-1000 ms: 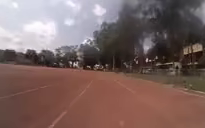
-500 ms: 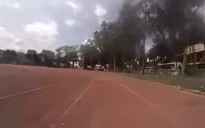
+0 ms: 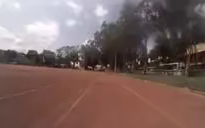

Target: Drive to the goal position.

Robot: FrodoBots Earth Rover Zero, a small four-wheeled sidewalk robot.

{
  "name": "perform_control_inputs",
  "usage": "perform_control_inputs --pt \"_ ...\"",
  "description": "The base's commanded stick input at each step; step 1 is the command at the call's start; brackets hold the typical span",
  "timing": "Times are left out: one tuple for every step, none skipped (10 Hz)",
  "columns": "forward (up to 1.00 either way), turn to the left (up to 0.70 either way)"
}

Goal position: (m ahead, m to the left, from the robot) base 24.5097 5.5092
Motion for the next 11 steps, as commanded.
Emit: perform_control_inputs --pt "0.7 0.0" --pt "0.7 0.0" --pt "0.7 0.0" --pt "0.7 0.0" --pt "0.7 0.0" --pt "0.7 0.0" --pt "0.7 0.0" --pt "0.7 0.0" --pt "0.7 0.0" --pt "0.7 0.0" --pt "0.7 0.0"
